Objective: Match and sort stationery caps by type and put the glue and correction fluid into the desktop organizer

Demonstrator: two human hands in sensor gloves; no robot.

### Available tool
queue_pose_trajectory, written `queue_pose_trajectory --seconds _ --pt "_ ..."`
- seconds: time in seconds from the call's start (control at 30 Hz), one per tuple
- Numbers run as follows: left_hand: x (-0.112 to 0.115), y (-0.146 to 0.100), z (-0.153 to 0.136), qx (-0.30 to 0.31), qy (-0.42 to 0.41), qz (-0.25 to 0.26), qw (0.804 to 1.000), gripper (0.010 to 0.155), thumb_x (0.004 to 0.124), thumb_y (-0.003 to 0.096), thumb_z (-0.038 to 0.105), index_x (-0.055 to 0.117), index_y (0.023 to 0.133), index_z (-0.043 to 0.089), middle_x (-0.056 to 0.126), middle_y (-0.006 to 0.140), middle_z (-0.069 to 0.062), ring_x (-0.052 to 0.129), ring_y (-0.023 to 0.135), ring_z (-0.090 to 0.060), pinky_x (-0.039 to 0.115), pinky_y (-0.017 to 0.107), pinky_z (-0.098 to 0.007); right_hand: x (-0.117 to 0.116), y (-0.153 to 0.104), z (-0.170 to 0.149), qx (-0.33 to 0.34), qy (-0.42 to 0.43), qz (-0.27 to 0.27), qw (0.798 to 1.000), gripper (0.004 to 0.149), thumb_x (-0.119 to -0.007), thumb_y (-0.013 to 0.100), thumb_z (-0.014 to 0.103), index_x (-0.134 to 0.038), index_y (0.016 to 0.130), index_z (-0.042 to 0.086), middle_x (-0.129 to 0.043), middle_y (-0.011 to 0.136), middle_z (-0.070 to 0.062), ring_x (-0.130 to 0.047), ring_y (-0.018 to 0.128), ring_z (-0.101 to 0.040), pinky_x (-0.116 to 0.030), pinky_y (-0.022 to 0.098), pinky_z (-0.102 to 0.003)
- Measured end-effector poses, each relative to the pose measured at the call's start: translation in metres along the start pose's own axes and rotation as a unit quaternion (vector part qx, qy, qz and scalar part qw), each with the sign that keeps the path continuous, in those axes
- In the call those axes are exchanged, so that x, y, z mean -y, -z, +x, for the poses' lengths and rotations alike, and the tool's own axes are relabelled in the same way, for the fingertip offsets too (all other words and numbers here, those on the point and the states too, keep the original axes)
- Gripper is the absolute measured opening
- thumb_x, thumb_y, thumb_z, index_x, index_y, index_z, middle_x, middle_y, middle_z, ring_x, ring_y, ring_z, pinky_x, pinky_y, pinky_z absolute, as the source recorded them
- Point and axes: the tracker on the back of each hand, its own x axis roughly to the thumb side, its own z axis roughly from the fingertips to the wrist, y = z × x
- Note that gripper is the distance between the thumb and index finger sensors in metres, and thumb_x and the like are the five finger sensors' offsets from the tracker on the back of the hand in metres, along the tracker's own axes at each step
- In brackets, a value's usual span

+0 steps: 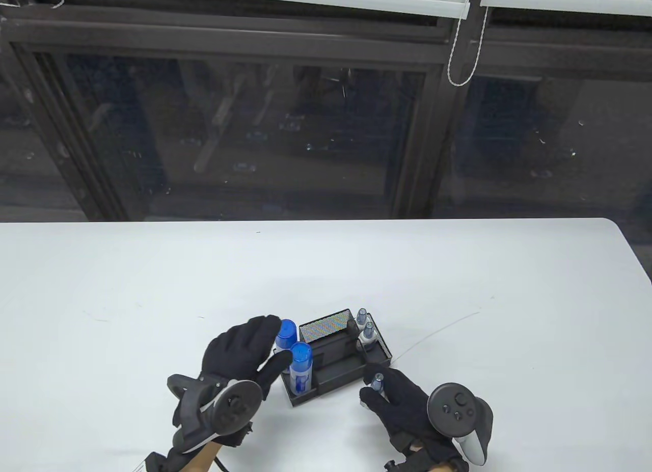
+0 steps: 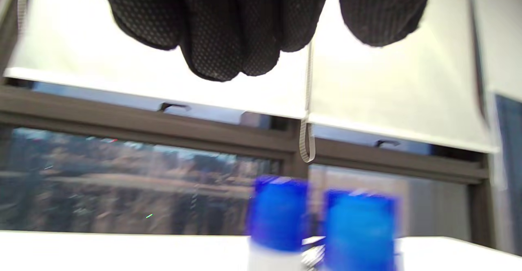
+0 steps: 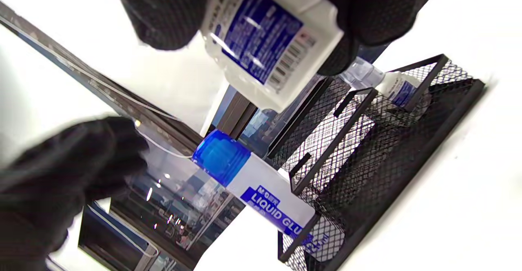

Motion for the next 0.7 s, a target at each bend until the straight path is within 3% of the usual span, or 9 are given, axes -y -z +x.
queue_pose_trajectory --seconds 0.13,0.27,0.53,0.7 --pt "0.033 -0.012 -0.023 -0.037 0.018 -0.040 0.998 0.063 0.070 0.0547 0.061 0.066 0.108 0.028 0.082 0.107 -0.003 0.093 0.091 -0.027 0.076 0.066 -0.051 0.004 -0.001 -0.004 -0.003 -0.016 -0.043 0.999 0.058 -0.081 0.048 0.040 -0.067 0.101 0.020 -0.085 0.091 -0.013 -0.091 0.075 -0.036 -0.075 0.059 -0.054" --pt "0.062 -0.023 -0.030 -0.032 0.048 -0.091 0.994 0.063 0.070 0.0544 0.062 0.066 0.108 0.029 0.083 0.107 -0.003 0.094 0.091 -0.026 0.077 0.066 -0.051 0.006 0.002 -0.010 -0.013 0.008 -0.041 0.999 0.056 -0.084 0.047 0.039 -0.073 0.097 0.018 -0.088 0.090 -0.013 -0.093 0.075 -0.037 -0.076 0.059 -0.055" --pt "0.066 -0.032 -0.039 -0.045 0.036 -0.105 0.993 0.063 0.069 0.0543 0.062 0.067 0.108 0.029 0.083 0.107 -0.002 0.094 0.091 -0.026 0.077 0.066 -0.050 0.017 0.009 -0.002 -0.021 -0.041 -0.046 0.998 0.054 -0.082 0.048 0.040 -0.077 0.098 0.020 -0.072 0.101 -0.017 -0.084 0.084 -0.038 -0.069 0.065 -0.057" --pt "0.065 -0.034 -0.040 -0.047 0.030 -0.107 0.993 0.062 0.069 0.0543 0.061 0.067 0.107 0.029 0.083 0.106 -0.002 0.094 0.090 -0.026 0.077 0.066 -0.050 0.032 0.022 0.012 -0.004 -0.114 -0.109 0.987 0.054 -0.084 0.046 0.039 -0.080 0.096 0.019 -0.084 0.092 -0.013 -0.093 0.077 -0.034 -0.075 0.062 -0.054"
